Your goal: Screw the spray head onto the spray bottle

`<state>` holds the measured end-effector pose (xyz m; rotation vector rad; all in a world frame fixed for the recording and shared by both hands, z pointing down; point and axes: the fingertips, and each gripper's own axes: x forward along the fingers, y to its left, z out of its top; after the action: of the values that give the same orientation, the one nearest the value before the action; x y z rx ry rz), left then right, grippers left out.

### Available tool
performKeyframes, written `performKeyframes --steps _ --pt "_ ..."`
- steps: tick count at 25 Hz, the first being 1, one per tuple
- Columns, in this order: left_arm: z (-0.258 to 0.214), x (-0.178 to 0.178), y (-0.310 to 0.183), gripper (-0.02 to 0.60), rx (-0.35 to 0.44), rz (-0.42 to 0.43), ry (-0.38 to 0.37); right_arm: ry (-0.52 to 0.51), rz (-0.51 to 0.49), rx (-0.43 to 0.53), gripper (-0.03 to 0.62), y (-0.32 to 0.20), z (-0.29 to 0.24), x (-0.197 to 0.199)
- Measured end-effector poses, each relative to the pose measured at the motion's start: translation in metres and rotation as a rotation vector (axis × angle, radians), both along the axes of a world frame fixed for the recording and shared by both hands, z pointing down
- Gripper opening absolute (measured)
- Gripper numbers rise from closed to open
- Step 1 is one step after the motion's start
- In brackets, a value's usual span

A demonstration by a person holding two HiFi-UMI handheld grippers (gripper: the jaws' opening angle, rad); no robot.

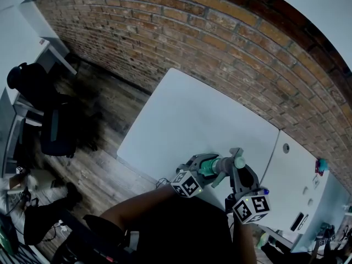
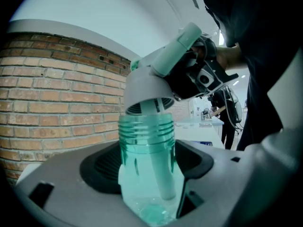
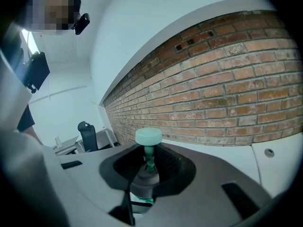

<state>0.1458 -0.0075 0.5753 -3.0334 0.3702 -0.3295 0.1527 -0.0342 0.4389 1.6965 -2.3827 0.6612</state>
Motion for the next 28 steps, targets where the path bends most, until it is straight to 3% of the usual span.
performKeyframes --steps 28 --pt "-0.0024 -0.0006 -0.0004 0.324 -0.003 -0.007 0.009 0.030 0.004 0.037 0.067 -0.0062 -0.0044 -0.0054"
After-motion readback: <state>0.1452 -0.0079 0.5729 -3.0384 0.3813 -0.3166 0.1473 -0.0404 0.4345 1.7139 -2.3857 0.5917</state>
